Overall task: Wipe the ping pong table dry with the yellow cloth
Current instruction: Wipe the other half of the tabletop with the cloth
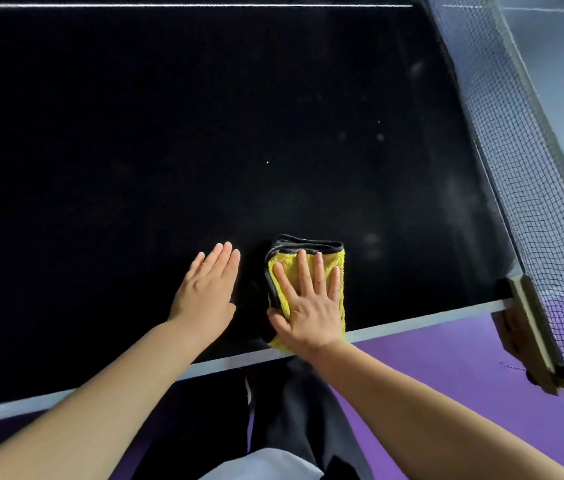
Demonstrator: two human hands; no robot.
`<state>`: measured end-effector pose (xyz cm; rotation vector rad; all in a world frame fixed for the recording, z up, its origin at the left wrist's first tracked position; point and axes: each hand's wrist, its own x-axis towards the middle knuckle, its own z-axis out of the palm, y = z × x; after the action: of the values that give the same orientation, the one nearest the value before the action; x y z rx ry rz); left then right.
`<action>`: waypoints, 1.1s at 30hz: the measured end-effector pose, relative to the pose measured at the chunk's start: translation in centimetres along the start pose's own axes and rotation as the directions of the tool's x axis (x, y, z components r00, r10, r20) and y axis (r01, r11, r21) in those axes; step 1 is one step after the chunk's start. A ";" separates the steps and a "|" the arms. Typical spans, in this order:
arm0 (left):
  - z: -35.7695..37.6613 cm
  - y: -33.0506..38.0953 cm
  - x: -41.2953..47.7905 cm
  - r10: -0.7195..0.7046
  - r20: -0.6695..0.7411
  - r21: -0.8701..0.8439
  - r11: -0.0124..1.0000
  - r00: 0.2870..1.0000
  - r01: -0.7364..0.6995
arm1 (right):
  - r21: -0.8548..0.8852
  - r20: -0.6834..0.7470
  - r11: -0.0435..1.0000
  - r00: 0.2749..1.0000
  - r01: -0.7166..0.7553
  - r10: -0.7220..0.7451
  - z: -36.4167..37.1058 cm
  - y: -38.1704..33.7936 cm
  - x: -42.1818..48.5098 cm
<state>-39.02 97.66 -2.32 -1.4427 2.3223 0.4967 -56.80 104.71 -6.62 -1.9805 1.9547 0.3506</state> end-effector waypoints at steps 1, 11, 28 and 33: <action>0.2 -1.1 -0.8 -0.023 0.003 -0.007 1.000 1.000 0.023 | -0.015 0.016 0.999 0.999 0.040 -0.040 0.1 -1.5 0.2; 1.4 -7.7 -6.1 -0.207 0.011 -0.045 0.977 0.978 0.207 | -0.054 -0.014 0.924 0.925 0.378 -0.380 -0.4 -12.6 4.3; -3.4 2.3 1.9 -0.063 -0.026 -0.029 0.998 0.998 0.062 | 0.034 -0.147 0.976 0.967 0.216 -0.209 -2.3 2.5 6.9; -5.0 8.2 7.0 0.017 -0.032 -0.025 1.000 0.999 -0.018 | 0.048 -0.159 0.993 0.982 0.106 -0.097 -3.4 11.8 7.8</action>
<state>-49.85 93.31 -0.45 -1.4525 2.3635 0.5138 -68.62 96.21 -7.44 -2.1185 1.9223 0.1155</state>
